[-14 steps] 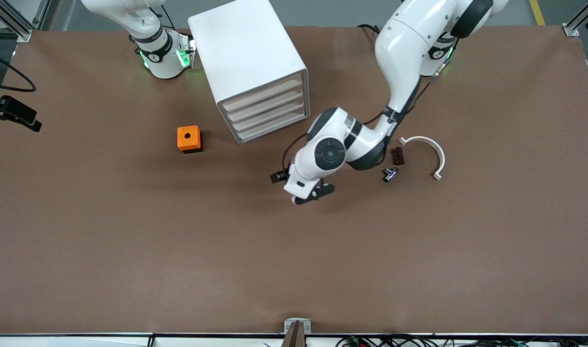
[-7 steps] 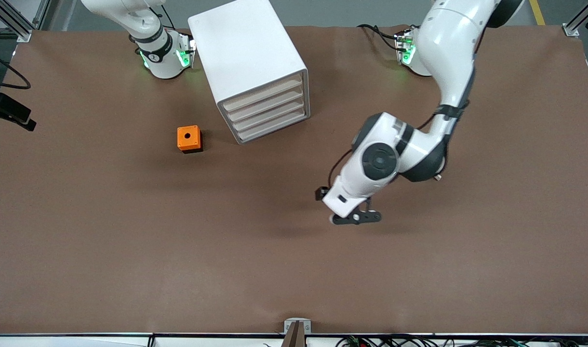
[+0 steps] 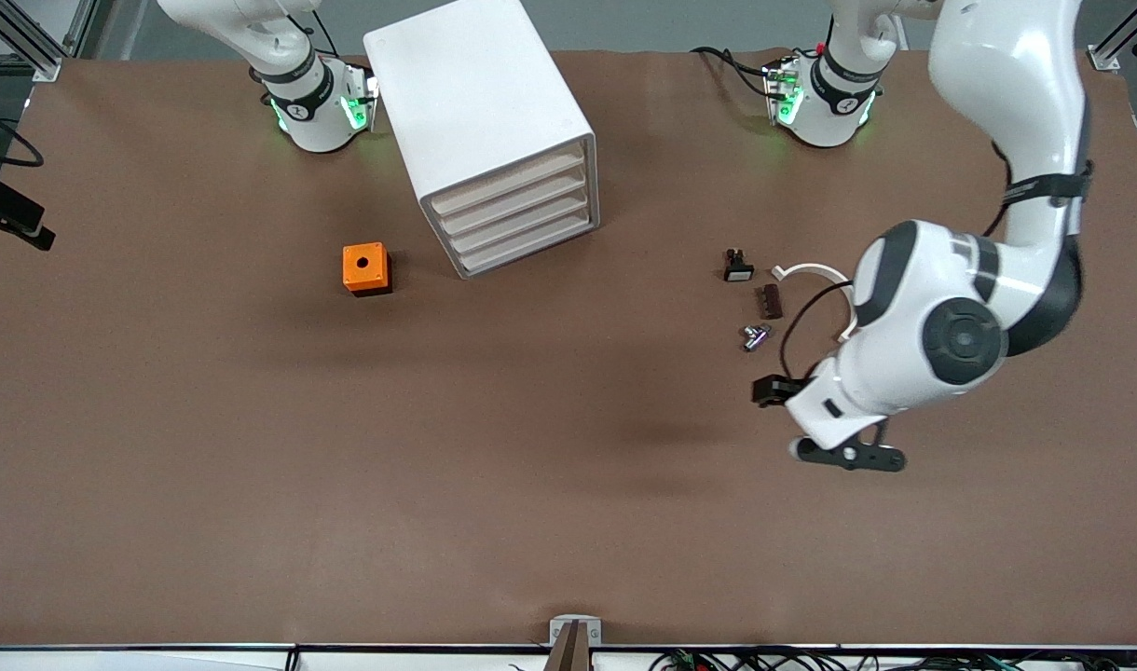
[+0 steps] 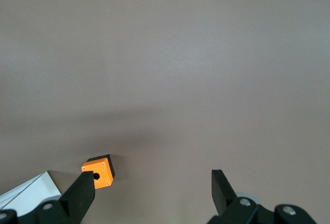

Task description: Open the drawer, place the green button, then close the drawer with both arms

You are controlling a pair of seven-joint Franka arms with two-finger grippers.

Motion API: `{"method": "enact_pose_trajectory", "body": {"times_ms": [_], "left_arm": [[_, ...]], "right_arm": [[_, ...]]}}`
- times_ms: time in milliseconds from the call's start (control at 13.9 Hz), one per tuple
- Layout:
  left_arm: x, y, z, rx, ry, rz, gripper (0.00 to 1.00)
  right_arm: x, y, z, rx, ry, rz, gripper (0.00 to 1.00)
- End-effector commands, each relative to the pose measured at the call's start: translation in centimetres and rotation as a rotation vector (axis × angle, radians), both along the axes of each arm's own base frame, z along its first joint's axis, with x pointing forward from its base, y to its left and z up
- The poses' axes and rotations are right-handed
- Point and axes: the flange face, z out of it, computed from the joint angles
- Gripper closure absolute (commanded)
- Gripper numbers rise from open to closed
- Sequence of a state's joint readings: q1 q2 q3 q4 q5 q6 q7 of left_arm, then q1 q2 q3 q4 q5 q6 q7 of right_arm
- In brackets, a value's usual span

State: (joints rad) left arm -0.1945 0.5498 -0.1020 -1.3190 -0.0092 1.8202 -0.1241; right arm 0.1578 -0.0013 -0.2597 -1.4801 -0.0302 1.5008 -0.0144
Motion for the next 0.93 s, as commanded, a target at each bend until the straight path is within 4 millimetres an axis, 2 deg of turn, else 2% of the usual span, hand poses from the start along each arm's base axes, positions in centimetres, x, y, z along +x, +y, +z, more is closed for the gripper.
{"method": "enact_pose_trajectory", "body": {"times_ms": [0,143,215,502,574,717,789,861], "left_arm": [[-1.3,4.7,4.9,0.065,0.0,-0.048,0.0],[-2.3,8.7,8.5,0.085,0.008,-0.069,0.0],[-3.1,10.0,10.3,0.089,0.013,-0.066,0.0],[-6.5,12.4,16.8,0.093,0.009,-0.03,0.0],[-7.5,12.9,18.1,0.091,0.013,-0.018,0.0],[-9.4,15.4,20.7,0.092,0.021,0.021,0.0],[-10.5,15.7,22.0,0.089,0.028,0.041,0.0],[-11.6,15.2,23.2,0.086,0.03,0.067,0.0]], "right_arm": [[-0.1,-0.5,0.5,0.03,-0.003,0.009,0.0],[0.0,0.0,0.5,0.03,-0.004,0.017,0.0],[0.0,-0.2,0.5,0.03,-0.004,0.014,0.0],[-0.2,-1.2,0.4,0.032,-0.001,0.0,0.0],[-0.1,-0.9,0.5,0.032,-0.003,0.005,0.0],[0.0,-0.1,0.5,0.026,-0.003,0.021,0.0],[0.0,0.2,0.5,0.024,-0.003,0.024,0.0],[0.0,0.2,0.5,0.024,-0.005,0.025,0.0]]}}
